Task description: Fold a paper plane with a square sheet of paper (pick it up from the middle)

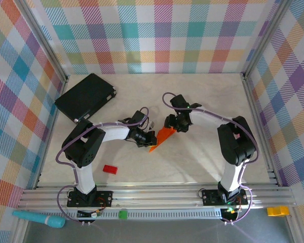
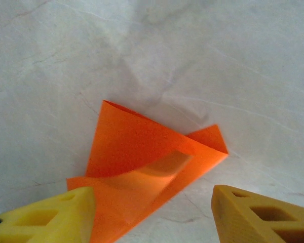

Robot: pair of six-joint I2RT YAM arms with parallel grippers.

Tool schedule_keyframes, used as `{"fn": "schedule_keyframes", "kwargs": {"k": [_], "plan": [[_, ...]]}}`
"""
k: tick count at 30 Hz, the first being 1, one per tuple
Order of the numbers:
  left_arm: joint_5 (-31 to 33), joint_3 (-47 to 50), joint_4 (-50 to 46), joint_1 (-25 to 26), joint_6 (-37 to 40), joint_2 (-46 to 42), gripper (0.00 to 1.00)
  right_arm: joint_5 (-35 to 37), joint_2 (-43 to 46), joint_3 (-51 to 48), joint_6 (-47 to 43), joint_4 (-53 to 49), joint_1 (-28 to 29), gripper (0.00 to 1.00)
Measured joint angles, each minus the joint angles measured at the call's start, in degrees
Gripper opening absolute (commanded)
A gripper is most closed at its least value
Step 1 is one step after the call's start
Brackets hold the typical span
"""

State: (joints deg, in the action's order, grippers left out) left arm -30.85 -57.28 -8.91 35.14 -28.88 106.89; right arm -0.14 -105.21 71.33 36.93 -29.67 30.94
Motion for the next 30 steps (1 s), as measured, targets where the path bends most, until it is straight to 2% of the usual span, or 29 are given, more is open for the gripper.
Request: {"fn": "schedule_keyframes", "kwargs": {"k": [16,30], "plan": [[0.11,-3.06,-3.21,0.11,0.0,0.0,0.01,-0.48,-5.62,2.29,-0.09,-3.06,0.0,0.52],[0.09,-9.44,-2.97,0.42,0.02,3.04,0.05,-0.5,-5.75,2.49,-0.07,-3.56,-0.2,0.46]]}}
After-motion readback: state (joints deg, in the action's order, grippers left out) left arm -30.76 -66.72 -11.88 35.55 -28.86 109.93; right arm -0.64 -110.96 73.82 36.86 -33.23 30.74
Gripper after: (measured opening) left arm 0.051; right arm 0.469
